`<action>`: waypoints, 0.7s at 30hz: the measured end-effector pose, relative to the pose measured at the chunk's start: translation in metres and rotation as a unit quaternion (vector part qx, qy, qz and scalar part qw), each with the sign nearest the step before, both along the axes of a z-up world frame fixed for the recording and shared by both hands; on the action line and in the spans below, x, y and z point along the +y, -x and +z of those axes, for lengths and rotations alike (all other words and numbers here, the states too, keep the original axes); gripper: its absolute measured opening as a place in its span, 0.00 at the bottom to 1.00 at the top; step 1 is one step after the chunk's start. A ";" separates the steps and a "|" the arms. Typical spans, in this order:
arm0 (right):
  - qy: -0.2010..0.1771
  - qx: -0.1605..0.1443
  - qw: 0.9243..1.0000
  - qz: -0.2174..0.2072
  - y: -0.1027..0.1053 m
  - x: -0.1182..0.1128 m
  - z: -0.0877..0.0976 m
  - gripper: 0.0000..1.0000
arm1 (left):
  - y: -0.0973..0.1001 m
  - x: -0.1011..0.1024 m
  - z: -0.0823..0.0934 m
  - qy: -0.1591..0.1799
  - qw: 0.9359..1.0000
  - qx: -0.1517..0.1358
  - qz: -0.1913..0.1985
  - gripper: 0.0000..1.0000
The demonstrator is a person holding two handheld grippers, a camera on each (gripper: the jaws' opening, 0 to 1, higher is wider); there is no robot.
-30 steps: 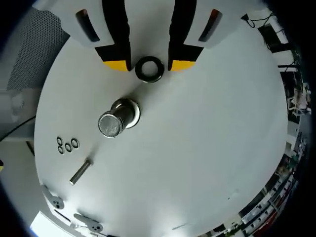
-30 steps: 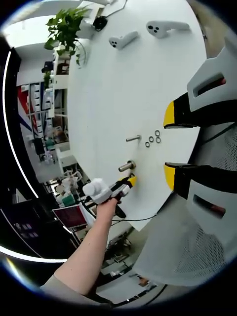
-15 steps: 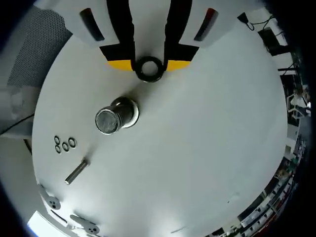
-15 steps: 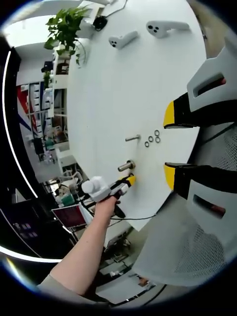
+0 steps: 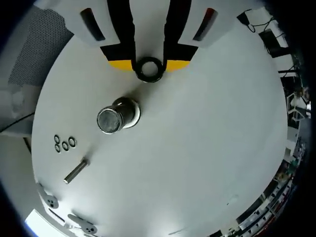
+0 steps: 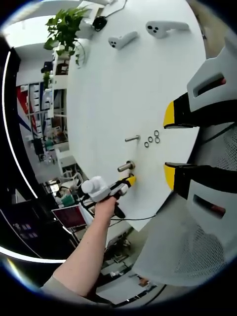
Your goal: Place the washer onto the threaded stud by aligning its center hole with the stud, sliding it down to the base, and recovering from edge contact or off-axis alignment until the washer reaches the visible bottom stop.
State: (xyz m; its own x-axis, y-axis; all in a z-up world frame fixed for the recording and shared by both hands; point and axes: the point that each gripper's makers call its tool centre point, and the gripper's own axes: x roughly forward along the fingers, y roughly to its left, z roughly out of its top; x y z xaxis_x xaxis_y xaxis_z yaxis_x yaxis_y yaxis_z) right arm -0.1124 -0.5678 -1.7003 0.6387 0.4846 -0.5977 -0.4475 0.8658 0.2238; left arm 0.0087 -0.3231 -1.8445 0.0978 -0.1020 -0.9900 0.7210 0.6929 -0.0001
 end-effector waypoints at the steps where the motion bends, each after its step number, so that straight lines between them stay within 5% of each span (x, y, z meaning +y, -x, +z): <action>1: -0.001 0.000 1.000 -0.001 0.000 0.000 0.000 0.30 | 0.004 -0.001 0.000 0.001 1.000 0.007 -0.019 0.19; 4: -0.001 -0.001 1.000 0.000 0.000 0.000 0.000 0.29 | 0.011 0.002 0.001 -0.009 0.999 0.024 -0.038 0.18; 21: -0.002 -0.001 1.000 0.008 0.001 0.003 0.001 0.29 | -0.010 -0.009 0.050 0.033 0.998 -0.026 -0.039 0.19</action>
State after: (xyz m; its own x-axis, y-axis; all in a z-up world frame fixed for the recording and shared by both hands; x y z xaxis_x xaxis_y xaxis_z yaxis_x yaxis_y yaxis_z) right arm -0.1137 -0.5649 -1.6995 0.6328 0.4964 -0.5943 -0.4615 0.8581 0.2253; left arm 0.0192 -0.3326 -1.7944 0.1387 -0.1754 -0.9747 0.7724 0.6351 -0.0044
